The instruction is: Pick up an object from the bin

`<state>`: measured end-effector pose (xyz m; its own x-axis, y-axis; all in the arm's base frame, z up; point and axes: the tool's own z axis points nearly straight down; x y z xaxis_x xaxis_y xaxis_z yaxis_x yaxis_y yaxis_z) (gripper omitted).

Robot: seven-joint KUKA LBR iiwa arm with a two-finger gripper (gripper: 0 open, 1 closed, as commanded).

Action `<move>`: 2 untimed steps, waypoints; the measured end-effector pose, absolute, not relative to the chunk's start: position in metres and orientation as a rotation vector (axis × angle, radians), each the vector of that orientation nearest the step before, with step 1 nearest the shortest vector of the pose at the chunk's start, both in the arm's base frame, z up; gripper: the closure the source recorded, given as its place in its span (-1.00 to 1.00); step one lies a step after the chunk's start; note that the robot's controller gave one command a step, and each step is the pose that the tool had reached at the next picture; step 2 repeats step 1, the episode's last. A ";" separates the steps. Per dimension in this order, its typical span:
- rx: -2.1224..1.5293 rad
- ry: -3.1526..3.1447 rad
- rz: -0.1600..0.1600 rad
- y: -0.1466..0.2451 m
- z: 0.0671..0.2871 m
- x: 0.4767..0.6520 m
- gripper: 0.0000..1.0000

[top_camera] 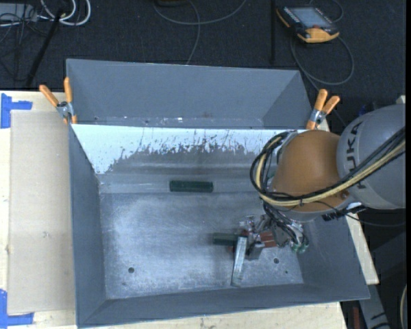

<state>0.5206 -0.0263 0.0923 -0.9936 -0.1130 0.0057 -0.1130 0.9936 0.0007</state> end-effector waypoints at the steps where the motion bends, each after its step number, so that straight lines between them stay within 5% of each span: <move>1: 0.814 -3.038 0.000 -0.014 0.220 0.500 1.00; 2: 0.814 -3.038 0.000 -0.014 0.220 0.500 1.00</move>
Offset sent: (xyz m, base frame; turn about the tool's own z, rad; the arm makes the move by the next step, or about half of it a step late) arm -0.0215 0.0111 0.1271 -0.4110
